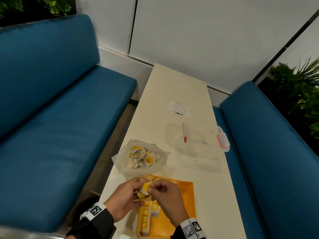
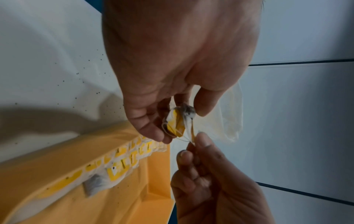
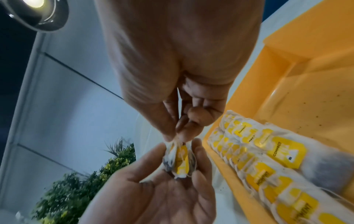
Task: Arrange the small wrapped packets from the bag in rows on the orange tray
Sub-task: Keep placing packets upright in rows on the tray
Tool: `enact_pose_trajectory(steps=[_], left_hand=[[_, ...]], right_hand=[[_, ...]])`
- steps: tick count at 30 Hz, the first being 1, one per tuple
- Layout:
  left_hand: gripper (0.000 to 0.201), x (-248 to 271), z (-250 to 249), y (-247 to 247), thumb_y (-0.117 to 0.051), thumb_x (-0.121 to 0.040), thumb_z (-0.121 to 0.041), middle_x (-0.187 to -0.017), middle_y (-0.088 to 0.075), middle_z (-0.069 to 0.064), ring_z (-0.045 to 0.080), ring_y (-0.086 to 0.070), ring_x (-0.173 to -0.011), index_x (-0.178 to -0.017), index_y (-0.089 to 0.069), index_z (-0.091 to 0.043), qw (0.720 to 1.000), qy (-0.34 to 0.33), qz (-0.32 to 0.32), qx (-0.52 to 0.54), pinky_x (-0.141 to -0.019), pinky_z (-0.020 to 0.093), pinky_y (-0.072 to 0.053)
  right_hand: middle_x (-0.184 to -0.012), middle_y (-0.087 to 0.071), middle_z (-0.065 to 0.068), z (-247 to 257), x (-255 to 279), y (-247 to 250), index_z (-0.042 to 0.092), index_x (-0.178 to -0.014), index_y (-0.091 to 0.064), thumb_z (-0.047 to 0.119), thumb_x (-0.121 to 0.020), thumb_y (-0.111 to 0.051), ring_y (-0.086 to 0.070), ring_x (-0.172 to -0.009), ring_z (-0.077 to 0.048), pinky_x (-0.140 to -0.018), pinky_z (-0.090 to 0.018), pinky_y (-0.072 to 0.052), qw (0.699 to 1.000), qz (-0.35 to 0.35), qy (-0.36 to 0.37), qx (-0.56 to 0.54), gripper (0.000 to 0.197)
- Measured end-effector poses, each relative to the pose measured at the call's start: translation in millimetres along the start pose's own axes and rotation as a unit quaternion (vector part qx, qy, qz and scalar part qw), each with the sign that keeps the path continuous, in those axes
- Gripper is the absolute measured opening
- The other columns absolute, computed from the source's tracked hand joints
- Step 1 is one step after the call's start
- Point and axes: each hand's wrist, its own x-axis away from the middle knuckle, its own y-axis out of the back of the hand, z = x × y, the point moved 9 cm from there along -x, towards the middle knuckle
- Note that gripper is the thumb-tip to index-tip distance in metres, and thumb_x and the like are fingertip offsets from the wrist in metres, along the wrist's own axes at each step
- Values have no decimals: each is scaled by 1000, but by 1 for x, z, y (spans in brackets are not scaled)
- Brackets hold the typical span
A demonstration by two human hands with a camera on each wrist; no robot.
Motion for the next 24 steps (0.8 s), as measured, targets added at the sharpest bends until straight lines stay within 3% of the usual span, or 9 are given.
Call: enact_pose_trajectory(steps=[3,9,13,17,20,24], left_hand=[[23,0,2,0,-58,-100,-19,-96,-71,10,24,-68,-82,-117,-70,-9,1000,3,11,-3,-64,32,-51],[27,2,1,-5,-58,-99,-22,-103,-71,15,25,-66,-82,-118,-70,-8,998,3,41,38,-64,32,-51],[29,-1,2,-3,-61,-96,-22,-105,-69,17,27,-63,-88,-120,-71,-8,999,0,45,21,-67,32,-51],[23,-1,0,-4,-64,-94,-12,-93,-71,7,18,-61,-77,-115,-74,-11,998,-4,34,-45,-58,25,-46],[25,-4,1,-5,-63,-93,-3,-85,-65,4,12,-55,-67,-115,-72,-9,997,-2,32,-66,-52,22,-40],[27,-6,-2,-4,-60,-92,3,-91,-64,9,11,-53,-62,-113,-72,-8,995,-9,14,-94,-49,22,-38]], right_hand=[[-71,-65,-8,-6,-3,7,3,-87,-66,-3,-80,-71,-68,-59,-21,-48,-24,-43,999,-10,-32,-15,11],[-77,-64,-9,-15,-5,11,4,-103,-63,-4,-85,-66,-72,-66,-29,-48,-27,-44,995,-4,-76,-63,20],[-84,-69,-17,-12,-7,11,-1,-96,-66,-4,-86,-61,-70,-65,-28,-48,-28,-45,993,18,-92,-71,12],[-76,-66,-10,-5,-10,16,2,-85,-65,-5,-87,-58,-67,-61,-24,-46,-27,-41,995,22,-82,-55,10],[-77,-66,-11,-3,-13,17,-2,-90,-63,-1,-88,-60,-65,-60,-22,-46,-26,-39,996,25,-70,-44,3],[-73,-65,-9,0,-14,16,1,-93,-65,0,-88,-65,-66,-61,-20,-49,-26,-43,998,25,-49,-31,5]])
